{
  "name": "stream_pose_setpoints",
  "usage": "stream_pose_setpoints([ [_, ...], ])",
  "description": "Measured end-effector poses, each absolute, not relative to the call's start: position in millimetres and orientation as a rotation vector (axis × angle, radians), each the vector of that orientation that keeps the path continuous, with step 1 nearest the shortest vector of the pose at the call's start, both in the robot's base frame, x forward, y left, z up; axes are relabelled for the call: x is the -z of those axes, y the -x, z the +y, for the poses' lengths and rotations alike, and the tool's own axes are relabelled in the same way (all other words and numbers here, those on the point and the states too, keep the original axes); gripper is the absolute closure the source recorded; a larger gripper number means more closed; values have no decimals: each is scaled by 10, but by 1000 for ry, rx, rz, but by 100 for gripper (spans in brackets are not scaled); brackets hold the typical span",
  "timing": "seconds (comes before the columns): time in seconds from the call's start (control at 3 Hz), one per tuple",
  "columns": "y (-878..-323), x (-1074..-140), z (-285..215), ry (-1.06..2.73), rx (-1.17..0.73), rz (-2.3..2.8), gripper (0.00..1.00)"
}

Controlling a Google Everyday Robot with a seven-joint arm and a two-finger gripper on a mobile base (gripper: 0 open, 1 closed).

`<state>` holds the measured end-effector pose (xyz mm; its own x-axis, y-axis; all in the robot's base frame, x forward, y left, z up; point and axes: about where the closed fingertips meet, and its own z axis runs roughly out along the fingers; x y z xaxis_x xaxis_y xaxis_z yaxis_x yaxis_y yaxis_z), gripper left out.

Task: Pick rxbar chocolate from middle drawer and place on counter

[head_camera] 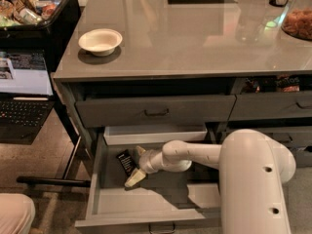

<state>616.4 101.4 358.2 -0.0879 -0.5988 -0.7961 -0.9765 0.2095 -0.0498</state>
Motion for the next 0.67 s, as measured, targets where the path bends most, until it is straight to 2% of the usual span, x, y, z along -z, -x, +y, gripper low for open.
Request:
stream_pose_setpoints([
  [0.67, -6201, -3582, 1244, 1497, -730, 1767, 0],
])
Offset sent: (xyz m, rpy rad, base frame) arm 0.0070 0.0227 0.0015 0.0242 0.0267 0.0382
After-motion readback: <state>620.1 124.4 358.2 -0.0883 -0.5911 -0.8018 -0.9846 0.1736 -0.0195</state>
